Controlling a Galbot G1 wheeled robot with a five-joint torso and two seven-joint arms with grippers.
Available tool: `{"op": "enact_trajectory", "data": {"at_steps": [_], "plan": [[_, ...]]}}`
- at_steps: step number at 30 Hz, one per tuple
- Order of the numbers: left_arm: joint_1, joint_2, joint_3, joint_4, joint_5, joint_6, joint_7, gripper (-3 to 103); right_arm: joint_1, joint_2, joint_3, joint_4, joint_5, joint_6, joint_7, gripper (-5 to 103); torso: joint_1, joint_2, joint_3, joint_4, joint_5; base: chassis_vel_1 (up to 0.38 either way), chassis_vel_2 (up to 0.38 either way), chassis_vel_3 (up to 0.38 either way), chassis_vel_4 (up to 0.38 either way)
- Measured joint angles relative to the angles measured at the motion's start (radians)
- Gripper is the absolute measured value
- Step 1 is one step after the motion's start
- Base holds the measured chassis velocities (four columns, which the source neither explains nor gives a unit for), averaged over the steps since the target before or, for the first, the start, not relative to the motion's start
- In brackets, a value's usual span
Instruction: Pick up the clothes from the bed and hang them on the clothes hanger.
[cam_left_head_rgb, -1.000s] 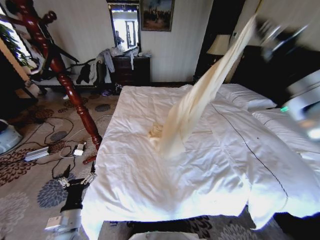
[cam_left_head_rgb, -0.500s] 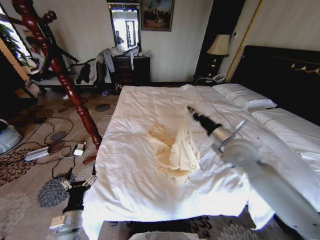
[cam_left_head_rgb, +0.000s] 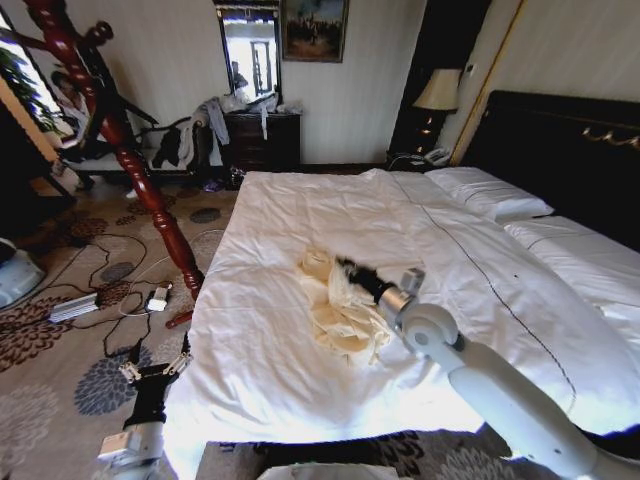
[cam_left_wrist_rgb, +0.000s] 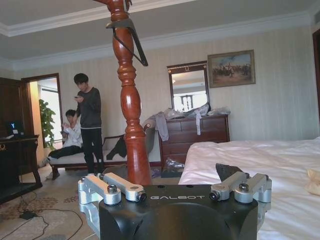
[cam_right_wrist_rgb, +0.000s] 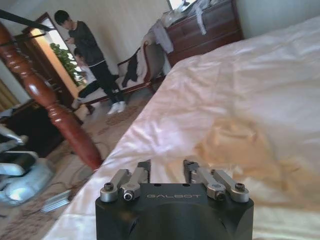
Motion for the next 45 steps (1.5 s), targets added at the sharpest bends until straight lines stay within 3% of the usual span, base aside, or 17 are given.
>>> {"op": "enact_trajectory", "data": {"at_steps": [2, 4, 6, 8, 10, 12, 13, 16, 17, 19, 21, 25, 32, 38, 40, 45], "plan": [[0.003, 0.000, 0.000, -0.002, 0.000, -0.002, 0.000, 100, -0.001, 0.012, -0.020, -0.013, -0.047, 0.034, -0.039, 46, 0.000, 0.000, 0.000, 0.0000, 0.0002, 0.000, 0.000, 0.000, 0.000], [0.004, 0.001, -0.001, -0.002, 0.000, -0.003, 0.000, 100, -0.001, 0.014, -0.027, -0.022, -0.070, 0.055, -0.057, 46, 0.000, 0.000, 0.000, 0.0000, 0.0002, 0.000, 0.000, 0.000, 0.000], [0.006, 0.003, -0.005, -0.005, -0.002, -0.004, 0.000, 100, 0.003, 0.017, -0.033, -0.051, -0.202, 0.099, -0.089, 57, 0.000, 0.000, 0.000, 0.0000, 0.0004, 0.000, 0.000, 0.000, 0.000], [0.006, 0.004, -0.006, -0.005, -0.002, -0.004, 0.000, 100, 0.004, 0.014, -0.032, -0.058, -0.239, 0.101, -0.101, 62, 0.000, 0.000, 0.000, 0.0002, 0.0004, 0.000, 0.000, 0.000, 0.000], [0.007, 0.006, -0.008, -0.006, -0.004, -0.004, 0.000, 100, 0.006, -0.018, -0.015, -0.095, -0.399, 0.110, -0.185, 73, 0.000, 0.000, 0.000, -0.0001, 0.0002, 0.000, 0.000, 0.000, 0.000], [0.007, 0.007, -0.008, -0.007, -0.004, -0.004, 0.000, 100, 0.007, -0.028, -0.010, -0.096, -0.407, 0.105, -0.182, 79, 0.000, 0.000, 0.000, -0.0004, 0.0003, 0.000, 0.000, 0.000, 0.000], [0.007, 0.006, -0.008, -0.009, -0.004, -0.004, 0.000, 100, 0.008, -0.034, -0.005, -0.095, -0.398, 0.096, -0.161, 79, 0.000, 0.000, 0.000, -0.0003, 0.0005, 0.000, 0.000, 0.000, 0.000], [0.007, 0.005, -0.006, -0.010, -0.003, -0.004, 0.000, 100, -0.005, -0.038, 0.034, -0.083, -0.331, 0.013, -0.013, 95, 0.000, 0.000, 0.000, 0.0003, 0.0002, 0.000, 0.000, 0.000, 0.000], [0.007, 0.005, -0.006, -0.010, -0.003, -0.004, 0.000, 100, -0.005, -0.038, 0.034, -0.083, -0.331, 0.013, -0.013, 95, 0.000, 0.000, 0.000, 0.0003, 0.0002, 0.000, 0.000, 0.000, 0.000], [0.007, 0.005, -0.006, -0.010, -0.002, -0.004, 0.000, 100, -0.028, -0.041, 0.060, -0.067, -0.215, -0.061, 0.118, 98, 0.000, 0.000, 0.000, 0.0001, 0.0004, 0.000, 0.000, 0.000, 0.000], [0.007, 0.007, -0.005, -0.010, -0.003, -0.004, 0.000, 100, -0.079, -0.042, 0.115, -0.037, -0.029, -0.119, 0.277, 100, 0.000, 0.000, 0.000, -0.0001, 0.0006, 0.000, 0.000, 0.000, 0.000], [0.007, 0.009, -0.005, -0.010, -0.004, -0.004, 0.000, 100, -0.179, -0.030, 0.224, -0.021, 0.052, -0.106, 0.351, 100, 0.000, 0.000, 0.000, -0.0001, 0.0002, 0.000, 0.000, 0.000, 0.000], [0.003, 0.010, 0.003, -0.010, -0.002, -0.003, 0.000, 100, -0.346, 0.060, 0.429, -0.096, 0.081, 0.014, 0.356, 100, 0.000, 0.000, 0.000, -0.0002, 0.0005, 0.000, 0.000, 0.000, 0.000], [0.002, 0.012, 0.004, -0.009, -0.002, -0.002, 0.000, 100, -0.391, 0.126, 0.511, -0.128, 0.148, 0.040, 0.334, 100, 0.000, 0.000, 0.000, -0.0001, 0.0003, 0.000, 0.000, 0.000, 0.000], [0.002, 0.013, 0.003, -0.008, -0.002, -0.002, 0.000, 100, -0.402, 0.153, 0.527, -0.154, 0.151, 0.054, 0.294, 101, 0.000, 0.000, 0.000, -0.0001, 0.0003, 0.000, 0.000, 0.000, 0.000], [0.000, 0.017, 0.003, -0.008, -0.002, 0.001, 0.000, 100, -0.403, 0.221, 0.523, -0.212, 0.128, 0.092, 0.204, 82, 0.000, 0.000, 0.000, 0.0000, 0.0003, 0.000, 0.000, 0.000, 0.000]]}}
